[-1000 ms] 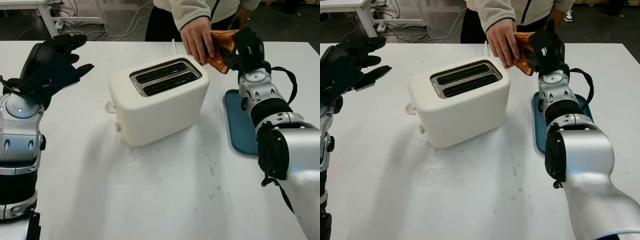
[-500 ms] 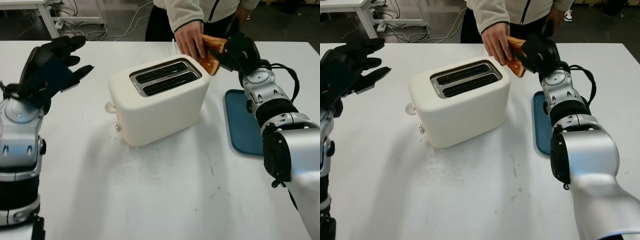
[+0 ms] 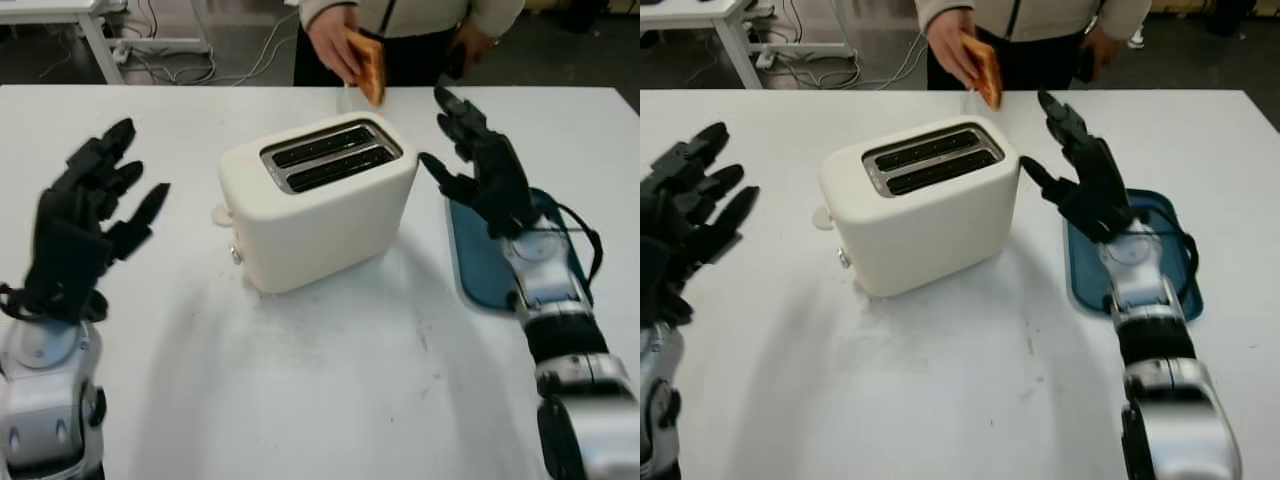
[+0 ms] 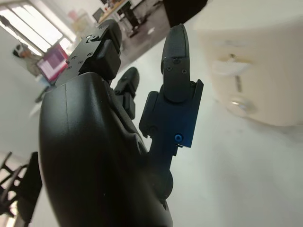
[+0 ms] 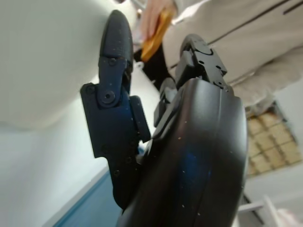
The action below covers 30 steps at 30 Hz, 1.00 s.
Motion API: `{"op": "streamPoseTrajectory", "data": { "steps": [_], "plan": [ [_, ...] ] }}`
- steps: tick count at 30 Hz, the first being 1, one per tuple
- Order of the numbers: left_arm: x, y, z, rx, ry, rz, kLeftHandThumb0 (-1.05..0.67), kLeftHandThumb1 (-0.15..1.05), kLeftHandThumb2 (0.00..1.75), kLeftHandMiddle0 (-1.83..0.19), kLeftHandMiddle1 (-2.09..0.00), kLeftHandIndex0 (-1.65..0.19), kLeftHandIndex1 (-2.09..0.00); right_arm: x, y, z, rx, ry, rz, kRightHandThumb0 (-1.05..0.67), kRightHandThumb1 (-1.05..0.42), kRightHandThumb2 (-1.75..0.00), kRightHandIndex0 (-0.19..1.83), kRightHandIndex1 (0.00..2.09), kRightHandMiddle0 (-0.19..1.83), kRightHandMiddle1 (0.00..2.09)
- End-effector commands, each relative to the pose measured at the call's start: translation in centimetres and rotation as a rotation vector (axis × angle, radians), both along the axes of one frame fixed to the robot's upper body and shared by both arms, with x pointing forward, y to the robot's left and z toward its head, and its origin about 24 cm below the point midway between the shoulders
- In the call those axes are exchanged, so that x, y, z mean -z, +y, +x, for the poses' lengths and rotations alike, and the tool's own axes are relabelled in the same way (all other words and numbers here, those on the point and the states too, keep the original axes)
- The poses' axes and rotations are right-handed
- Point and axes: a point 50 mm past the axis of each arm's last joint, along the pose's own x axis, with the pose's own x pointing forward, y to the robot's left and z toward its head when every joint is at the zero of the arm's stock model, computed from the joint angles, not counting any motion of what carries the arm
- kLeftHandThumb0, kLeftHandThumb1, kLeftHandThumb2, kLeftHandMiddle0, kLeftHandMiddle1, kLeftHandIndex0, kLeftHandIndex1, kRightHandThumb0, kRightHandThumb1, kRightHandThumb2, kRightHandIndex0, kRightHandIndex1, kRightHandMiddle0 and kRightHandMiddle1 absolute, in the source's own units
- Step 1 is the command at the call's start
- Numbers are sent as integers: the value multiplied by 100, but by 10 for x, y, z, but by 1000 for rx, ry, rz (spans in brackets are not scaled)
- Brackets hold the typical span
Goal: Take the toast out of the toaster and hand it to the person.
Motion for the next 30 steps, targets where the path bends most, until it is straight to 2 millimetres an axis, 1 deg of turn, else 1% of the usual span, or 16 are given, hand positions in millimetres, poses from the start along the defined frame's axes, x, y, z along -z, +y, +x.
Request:
{"op": "streamPoseTrajectory", "data": {
  "steps": [1, 4, 5, 7, 10, 14, 16, 19, 23, 26, 30],
  "plan": [
    [5, -2, -2, -24, -11, 6, -44, 92, 39, -14, -41, -28, 0, 9, 7, -15, -11, 41, 83, -68, -92, -46, 18, 2, 18, 2],
    [14, -6, -1, -38, 7, 3, -44, 92, 43, -14, -40, -27, 0, 21, 12, -32, -9, 55, 186, -64, -92, -47, 20, 3, 19, 3],
    [18, -8, -1, -34, 17, 2, -45, 92, 43, -14, -40, -27, 0, 22, 15, -38, -8, 66, 195, -64, -92, -47, 20, 3, 19, 2],
    [23, -12, -1, -31, 23, 14, -48, 92, 47, -15, -40, -28, -1, 23, 21, -48, -18, 76, 228, -65, -92, -53, 20, 3, 19, 2],
    [31, -19, -1, -25, 27, 34, -52, 92, 55, -18, -42, -31, -2, 35, 27, -57, -31, 89, 323, -65, -92, -51, 22, 4, 21, 3],
    [40, -27, -2, -31, 42, 39, -54, 92, 63, -17, -42, -31, -2, 45, 32, -68, -41, 116, 355, -69, -92, -52, 23, 5, 22, 3],
    [45, -30, -2, -43, 45, 19, -52, 92, 66, -17, -42, -32, -2, 47, 34, -71, -42, 112, 369, -67, -92, -53, 22, 5, 21, 2],
    [54, -33, -2, -50, 67, -15, -54, 92, 68, -18, -43, -32, -2, 49, 36, -75, -39, 117, 393, -68, -92, -54, 21, 5, 21, 2],
    [67, -40, -2, -15, 114, -32, -54, 92, 68, -17, -44, -31, -2, 49, 37, -77, -24, 129, 386, -67, -92, -54, 21, 5, 21, 2],
    [70, -45, -2, 15, 132, -23, -55, 92, 69, -15, -46, -31, -2, 49, 36, -78, -9, 111, 390, -65, -92, -54, 21, 6, 21, 2],
    [74, -48, -2, 34, 142, 7, -55, 92, 71, -14, -56, -33, -2, 49, 37, -79, 4, 111, 396, -62, -92, -56, 19, 5, 19, 1]
  ]
}}
